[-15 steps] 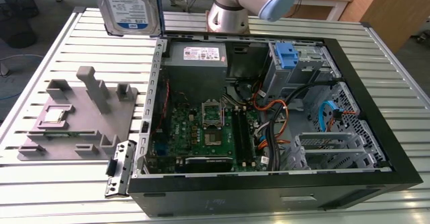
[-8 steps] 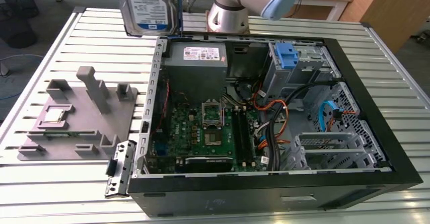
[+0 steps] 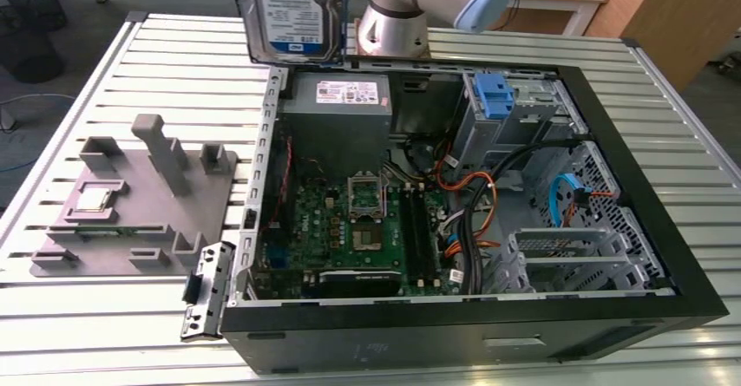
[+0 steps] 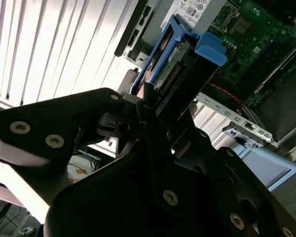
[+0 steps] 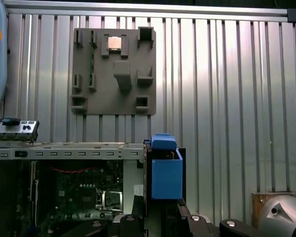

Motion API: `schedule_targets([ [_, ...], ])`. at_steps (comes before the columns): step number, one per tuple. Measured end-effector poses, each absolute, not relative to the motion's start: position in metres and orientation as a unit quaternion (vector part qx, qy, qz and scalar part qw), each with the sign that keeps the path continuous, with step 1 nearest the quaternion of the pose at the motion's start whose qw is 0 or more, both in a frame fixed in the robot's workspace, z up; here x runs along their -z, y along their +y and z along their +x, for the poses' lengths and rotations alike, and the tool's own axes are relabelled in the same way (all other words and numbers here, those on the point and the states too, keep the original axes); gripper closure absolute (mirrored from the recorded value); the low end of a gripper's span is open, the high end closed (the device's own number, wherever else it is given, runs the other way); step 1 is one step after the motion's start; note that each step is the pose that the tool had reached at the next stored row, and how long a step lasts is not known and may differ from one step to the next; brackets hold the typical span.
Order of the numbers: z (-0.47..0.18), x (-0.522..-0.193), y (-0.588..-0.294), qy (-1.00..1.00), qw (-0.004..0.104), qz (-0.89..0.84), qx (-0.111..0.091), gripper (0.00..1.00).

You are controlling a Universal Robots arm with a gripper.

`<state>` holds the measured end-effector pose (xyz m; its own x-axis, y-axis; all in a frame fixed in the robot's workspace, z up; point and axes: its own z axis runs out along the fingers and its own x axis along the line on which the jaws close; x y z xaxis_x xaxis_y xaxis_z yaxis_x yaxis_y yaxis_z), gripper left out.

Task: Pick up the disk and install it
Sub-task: 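Pick up the disk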

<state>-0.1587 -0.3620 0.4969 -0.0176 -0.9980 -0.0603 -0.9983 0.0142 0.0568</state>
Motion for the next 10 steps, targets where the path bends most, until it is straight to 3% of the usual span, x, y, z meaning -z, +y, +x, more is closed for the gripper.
schedule_targets([
  [10, -0.116, -0.497, -0.362, 0.712, 0.001, -0.701, -0.042, 0.65],
])
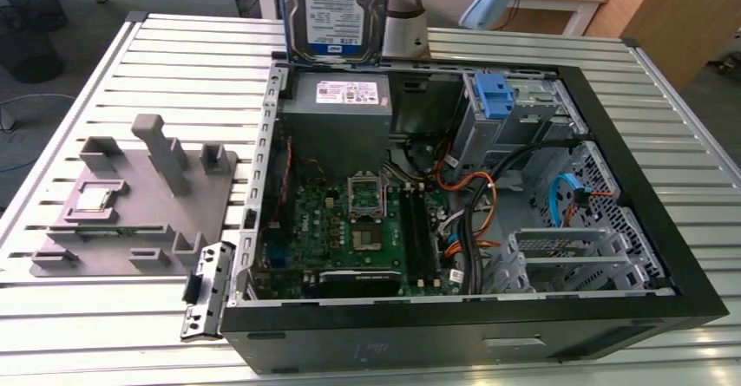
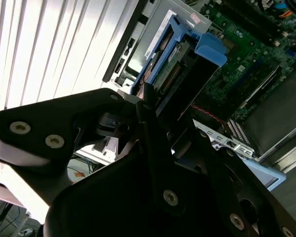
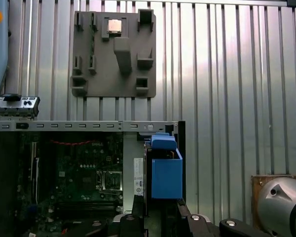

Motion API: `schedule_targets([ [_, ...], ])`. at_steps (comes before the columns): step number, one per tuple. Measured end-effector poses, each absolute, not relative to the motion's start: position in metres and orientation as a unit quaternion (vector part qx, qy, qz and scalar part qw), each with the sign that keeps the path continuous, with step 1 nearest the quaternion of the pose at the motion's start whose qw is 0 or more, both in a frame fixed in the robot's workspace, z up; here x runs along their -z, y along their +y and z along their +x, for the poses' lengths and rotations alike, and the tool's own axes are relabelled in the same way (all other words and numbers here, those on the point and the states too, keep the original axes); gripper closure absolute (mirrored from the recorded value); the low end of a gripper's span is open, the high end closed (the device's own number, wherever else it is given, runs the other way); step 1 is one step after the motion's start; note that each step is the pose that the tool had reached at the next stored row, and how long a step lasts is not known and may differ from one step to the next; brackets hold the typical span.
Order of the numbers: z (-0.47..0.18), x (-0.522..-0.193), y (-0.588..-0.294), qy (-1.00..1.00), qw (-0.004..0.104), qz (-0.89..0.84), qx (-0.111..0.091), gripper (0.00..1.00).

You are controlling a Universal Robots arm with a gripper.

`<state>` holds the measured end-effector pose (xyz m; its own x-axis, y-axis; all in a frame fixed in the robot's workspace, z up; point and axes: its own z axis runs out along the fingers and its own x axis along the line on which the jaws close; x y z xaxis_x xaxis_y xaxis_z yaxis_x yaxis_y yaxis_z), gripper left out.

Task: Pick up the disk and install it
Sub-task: 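Pick up the disk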

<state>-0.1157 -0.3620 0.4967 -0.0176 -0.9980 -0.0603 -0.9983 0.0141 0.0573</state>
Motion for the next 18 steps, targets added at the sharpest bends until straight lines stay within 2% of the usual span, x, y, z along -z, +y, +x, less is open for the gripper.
schedule_targets([
  [18, -0.1043, -0.4966, -0.3669, 0.712, 0.001, -0.701, -0.042, 0.65],
])
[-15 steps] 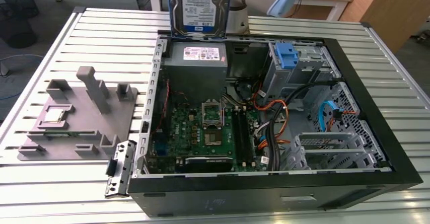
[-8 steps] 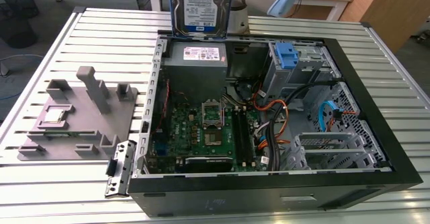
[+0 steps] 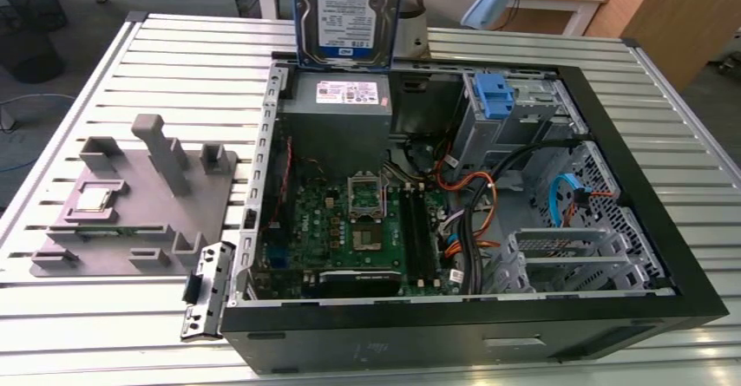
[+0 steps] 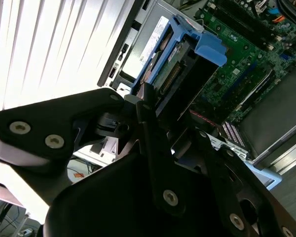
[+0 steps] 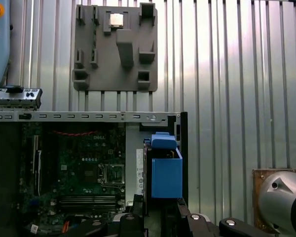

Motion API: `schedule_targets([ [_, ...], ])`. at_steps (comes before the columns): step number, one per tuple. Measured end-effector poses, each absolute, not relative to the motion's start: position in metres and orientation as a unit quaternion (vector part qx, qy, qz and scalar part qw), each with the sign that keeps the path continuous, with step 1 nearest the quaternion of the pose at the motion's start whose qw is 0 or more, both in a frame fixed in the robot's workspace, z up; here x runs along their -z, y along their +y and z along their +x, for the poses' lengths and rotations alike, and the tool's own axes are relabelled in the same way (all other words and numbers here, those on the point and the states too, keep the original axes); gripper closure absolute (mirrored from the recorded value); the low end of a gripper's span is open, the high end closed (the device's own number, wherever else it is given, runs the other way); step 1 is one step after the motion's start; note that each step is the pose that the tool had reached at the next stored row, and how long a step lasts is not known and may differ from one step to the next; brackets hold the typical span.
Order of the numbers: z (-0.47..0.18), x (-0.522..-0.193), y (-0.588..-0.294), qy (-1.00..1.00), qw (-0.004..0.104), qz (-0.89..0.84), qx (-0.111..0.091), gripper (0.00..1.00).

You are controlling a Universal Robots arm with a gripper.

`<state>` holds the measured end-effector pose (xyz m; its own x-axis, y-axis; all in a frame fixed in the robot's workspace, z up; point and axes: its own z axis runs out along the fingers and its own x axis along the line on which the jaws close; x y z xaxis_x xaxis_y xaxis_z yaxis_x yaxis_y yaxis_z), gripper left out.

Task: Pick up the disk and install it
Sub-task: 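Pick up the disk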

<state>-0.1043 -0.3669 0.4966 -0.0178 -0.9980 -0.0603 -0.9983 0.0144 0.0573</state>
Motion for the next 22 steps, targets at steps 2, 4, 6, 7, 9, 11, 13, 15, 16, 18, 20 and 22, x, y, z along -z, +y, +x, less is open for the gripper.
schedule_targets([
  [2, -0.1042, -0.4966, -0.3684, 0.712, 0.001, -0.701, -0.042, 0.65],
  [4, -0.1041, -0.4965, -0.3697, 0.712, 0.001, -0.701, -0.042, 0.65],
  [6, -0.1041, -0.4964, -0.3706, 0.712, 0.001, -0.701, -0.042, 0.65],
  [7, -0.1040, -0.4964, -0.3710, 0.712, 0.001, -0.701, -0.042, 0.65],
  [9, -0.1040, -0.4963, -0.3720, 0.713, 0.001, -0.700, -0.042, 0.65],
  [11, -0.1040, -0.4962, -0.3730, 0.713, 0.001, -0.700, -0.042, 0.65],
  [13, -0.1040, -0.4961, -0.3740, 0.713, 0.001, -0.700, -0.042, 0.65],
  [15, -0.1040, -0.4959, -0.3749, 0.713, 0.002, -0.700, -0.042, 0.65],
  [16, -0.1039, -0.4959, -0.3754, 0.713, 0.001, -0.700, -0.042, 0.65],
  [18, -0.1039, -0.4958, -0.3763, 0.713, 0.001, -0.700, -0.042, 0.65],
  [20, -0.1039, -0.4957, -0.3770, 0.713, 0.002, -0.700, -0.042, 0.65],
  [22, -0.1038, -0.4956, -0.3776, 0.713, 0.002, -0.700, -0.042, 0.65],
])
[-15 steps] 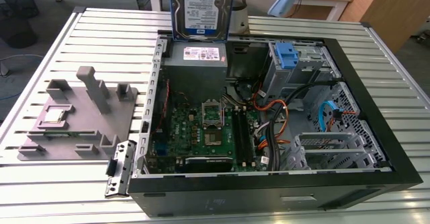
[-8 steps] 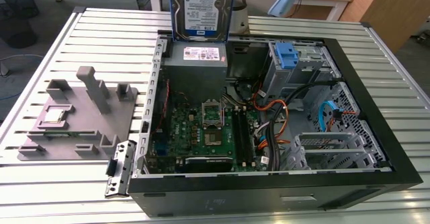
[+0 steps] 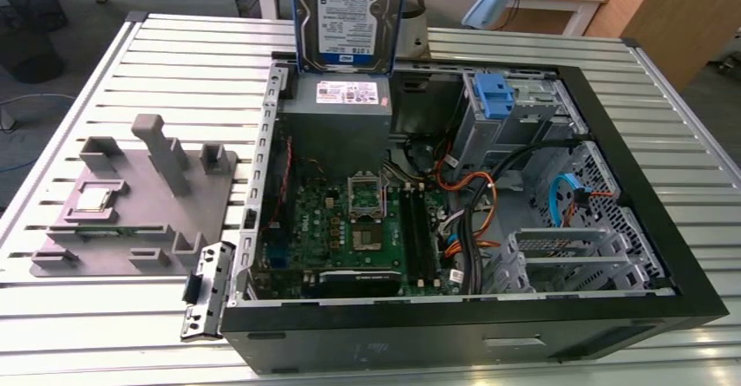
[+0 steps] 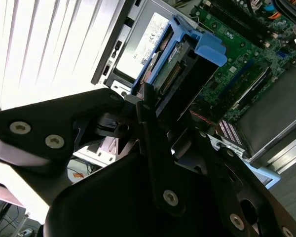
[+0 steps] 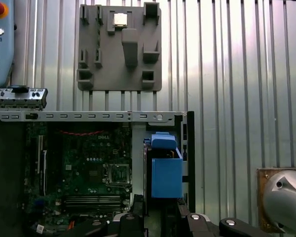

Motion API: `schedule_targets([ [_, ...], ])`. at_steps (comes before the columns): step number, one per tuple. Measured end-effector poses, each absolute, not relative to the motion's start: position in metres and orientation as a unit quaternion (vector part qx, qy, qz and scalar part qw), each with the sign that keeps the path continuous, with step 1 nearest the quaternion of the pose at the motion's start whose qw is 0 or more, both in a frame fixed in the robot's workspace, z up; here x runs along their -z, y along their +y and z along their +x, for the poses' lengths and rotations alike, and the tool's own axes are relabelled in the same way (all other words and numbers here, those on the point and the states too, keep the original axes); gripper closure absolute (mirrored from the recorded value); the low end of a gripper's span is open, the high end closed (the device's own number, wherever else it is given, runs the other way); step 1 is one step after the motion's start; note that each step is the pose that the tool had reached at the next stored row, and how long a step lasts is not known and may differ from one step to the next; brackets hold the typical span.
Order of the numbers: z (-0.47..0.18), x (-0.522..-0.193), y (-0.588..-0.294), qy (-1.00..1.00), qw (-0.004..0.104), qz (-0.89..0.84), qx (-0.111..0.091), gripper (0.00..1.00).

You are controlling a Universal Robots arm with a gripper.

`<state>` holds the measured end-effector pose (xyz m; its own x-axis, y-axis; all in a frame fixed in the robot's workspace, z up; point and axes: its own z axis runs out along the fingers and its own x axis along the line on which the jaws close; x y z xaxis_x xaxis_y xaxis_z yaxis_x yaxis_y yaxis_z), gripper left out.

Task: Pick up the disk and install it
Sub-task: 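Pick up the disk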

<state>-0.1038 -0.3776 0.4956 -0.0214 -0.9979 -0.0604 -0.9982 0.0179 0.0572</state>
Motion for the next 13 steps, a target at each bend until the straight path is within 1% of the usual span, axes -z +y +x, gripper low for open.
schedule_targets([
  [13, -0.1036, -0.4957, -0.3788, 0.714, 0.001, -0.699, -0.042, 0.65],
])
